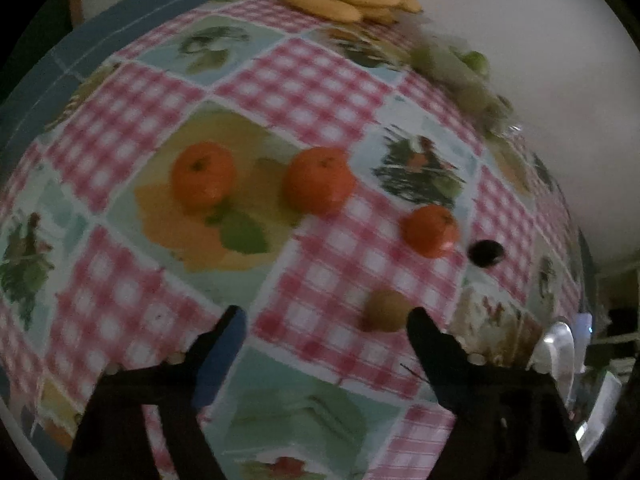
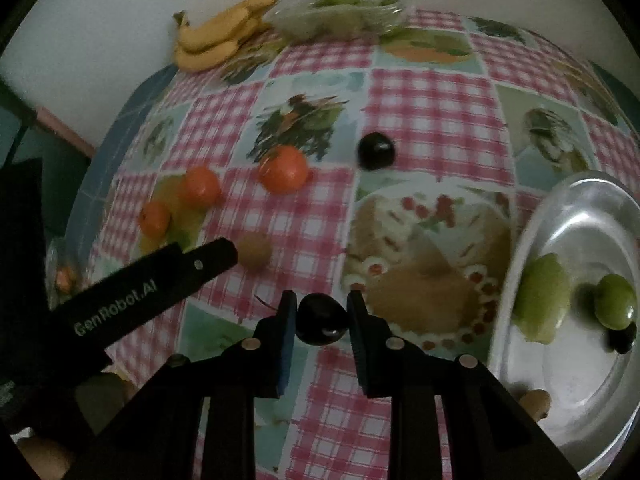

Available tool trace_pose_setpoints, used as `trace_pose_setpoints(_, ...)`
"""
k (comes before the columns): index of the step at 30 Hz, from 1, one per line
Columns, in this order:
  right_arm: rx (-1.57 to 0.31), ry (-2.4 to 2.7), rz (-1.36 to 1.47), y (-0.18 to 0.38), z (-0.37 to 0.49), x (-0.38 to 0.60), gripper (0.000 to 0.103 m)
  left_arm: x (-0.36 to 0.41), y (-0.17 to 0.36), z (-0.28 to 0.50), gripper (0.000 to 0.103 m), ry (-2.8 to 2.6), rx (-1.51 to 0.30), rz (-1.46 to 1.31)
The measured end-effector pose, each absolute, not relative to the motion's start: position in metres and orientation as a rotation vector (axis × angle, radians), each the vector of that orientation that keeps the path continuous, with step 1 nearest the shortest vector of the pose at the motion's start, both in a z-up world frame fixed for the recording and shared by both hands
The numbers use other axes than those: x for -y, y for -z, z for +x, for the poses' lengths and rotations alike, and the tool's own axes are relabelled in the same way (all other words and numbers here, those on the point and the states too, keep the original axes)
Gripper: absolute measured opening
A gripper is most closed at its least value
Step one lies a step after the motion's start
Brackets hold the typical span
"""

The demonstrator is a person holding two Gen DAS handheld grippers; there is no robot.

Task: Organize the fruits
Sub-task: 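Grasp a dark plum with the right tool while the left tool grasps a brown kiwi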

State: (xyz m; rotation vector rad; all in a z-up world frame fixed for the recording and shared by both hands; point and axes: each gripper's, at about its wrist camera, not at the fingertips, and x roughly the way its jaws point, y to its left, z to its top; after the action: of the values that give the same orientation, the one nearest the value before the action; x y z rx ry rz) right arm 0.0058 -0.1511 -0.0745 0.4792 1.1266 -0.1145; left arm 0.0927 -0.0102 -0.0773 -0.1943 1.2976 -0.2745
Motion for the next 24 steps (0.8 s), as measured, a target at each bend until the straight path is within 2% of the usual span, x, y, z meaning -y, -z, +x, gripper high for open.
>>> trace_pose_setpoints(2,-1.107,0.126,0.508,0.071,0.002,0.161,0.027,0.019,0.078,0.094,0.071,0.298,-1.293,-0.187)
trace_pose_setpoints(4,-1.086,0.133,0.536,0.069,-0.001,0.169,0.027,0.024,0.079,0.095,0.059,0.312,-1.296,-0.185)
trace_pose_setpoints(9,-1.066,0.148,0.565,0.066,-0.007,0.179,0.027,0.036,0.080,0.096,0.039,0.364,-1.284,-0.172)
trace_pose_setpoints(16,-1.056,0.154,0.580,0.063,-0.013,0.184,0.027,0.043,0.078,0.096,0.032,0.386,-1.270,-0.165)
trace_pose_setpoints(24,-1.056,0.156,0.581,0.062,-0.013,0.184,0.027,0.048,0.084,0.098,0.029,0.394,-1.279,-0.160)
